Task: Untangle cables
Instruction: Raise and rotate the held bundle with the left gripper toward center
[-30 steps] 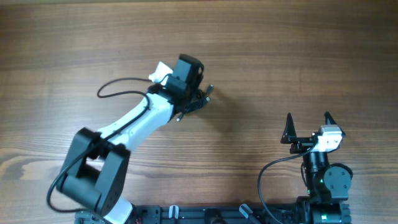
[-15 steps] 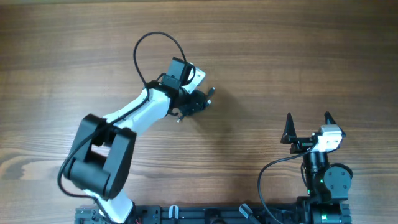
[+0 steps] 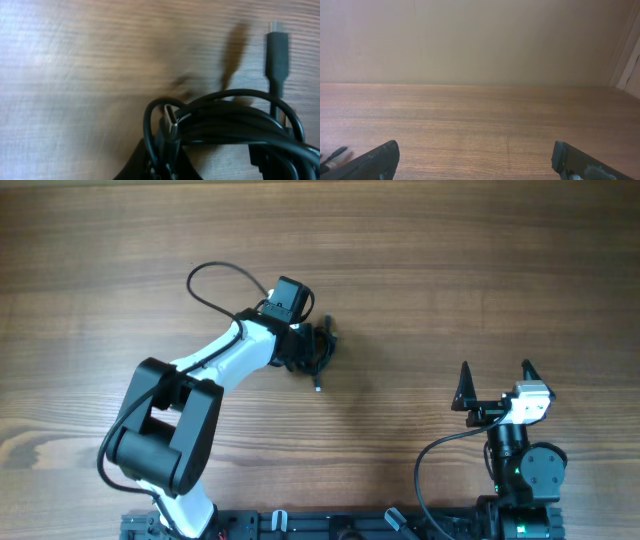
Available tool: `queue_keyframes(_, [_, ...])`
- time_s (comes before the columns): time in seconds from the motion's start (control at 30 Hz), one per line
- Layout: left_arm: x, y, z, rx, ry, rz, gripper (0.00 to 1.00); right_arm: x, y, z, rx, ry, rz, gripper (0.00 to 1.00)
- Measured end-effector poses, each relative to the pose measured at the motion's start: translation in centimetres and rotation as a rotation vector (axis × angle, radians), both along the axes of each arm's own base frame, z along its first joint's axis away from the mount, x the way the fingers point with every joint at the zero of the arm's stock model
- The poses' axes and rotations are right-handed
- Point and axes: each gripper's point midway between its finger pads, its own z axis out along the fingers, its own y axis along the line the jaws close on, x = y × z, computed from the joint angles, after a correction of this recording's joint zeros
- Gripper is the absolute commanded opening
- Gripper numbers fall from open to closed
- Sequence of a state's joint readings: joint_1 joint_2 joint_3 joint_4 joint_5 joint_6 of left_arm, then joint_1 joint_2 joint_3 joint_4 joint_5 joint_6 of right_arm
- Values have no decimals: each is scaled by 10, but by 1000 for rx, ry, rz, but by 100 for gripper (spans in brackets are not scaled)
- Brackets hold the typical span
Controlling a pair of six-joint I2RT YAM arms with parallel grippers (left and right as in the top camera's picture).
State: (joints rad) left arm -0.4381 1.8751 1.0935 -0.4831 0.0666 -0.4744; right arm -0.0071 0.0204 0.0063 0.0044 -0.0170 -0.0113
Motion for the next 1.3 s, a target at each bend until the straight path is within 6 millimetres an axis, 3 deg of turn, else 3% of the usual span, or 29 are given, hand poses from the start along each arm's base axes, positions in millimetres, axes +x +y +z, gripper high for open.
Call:
queue_keyframes(0.03, [-11, 4, 0, -10, 60, 104, 87, 0, 0, 0, 0, 0, 0, 100])
queue_keyframes(0.07, [-16, 6, -1, -19, 90, 161, 100, 0, 0, 0, 0, 0, 0, 100])
queue_keyframes(0.17, [-18, -4, 8, -110, 127, 288, 100, 0, 0, 0, 0, 0, 0, 100])
queue_keyframes(0.23, [-19, -7, 9, -111, 124, 231, 100, 0, 0, 0, 0, 0, 0, 100])
queue_keyframes(0.4, [-18, -7, 11, -14, 17, -212, 100, 0, 0, 0, 0, 0, 0, 100])
queue_keyframes(0.6, [30, -1, 47, 276, -340, -772, 99, 0, 0, 0, 0, 0, 0, 100])
queue_keyframes(0.73, [29, -7, 48, 330, -398, -1019, 96, 0, 0, 0, 0, 0, 0, 100])
queue_keyframes(0.97, [23, -32, 28, 252, -451, -1258, 76, 0, 0, 0, 0, 0, 0, 100])
queue_keyframes(1.0, [23, -35, 23, 237, -455, -1269, 69, 0, 0, 0, 0, 0, 0, 100])
queue_keyframes(1.07, [25, -39, 14, 218, -460, -1285, 25, 0, 0, 0, 0, 0, 0, 100])
queue_keyframes(1.1, [25, -41, 9, 213, -461, -1292, 10, 0, 0, 0, 0, 0, 0, 100])
queue_keyframes(1.13, [25, -43, 7, 200, -465, -1296, 4, 0, 0, 0, 0, 0, 0, 100])
queue_keyframes(1.23, [21, -53, 7, 123, -475, -1282, 4, 0, 0, 0, 0, 0, 0, 100])
queue_keyframes(1.3, [25, -58, 10, 73, -468, -1173, 4, 0, 0, 0, 0, 0, 0, 100])
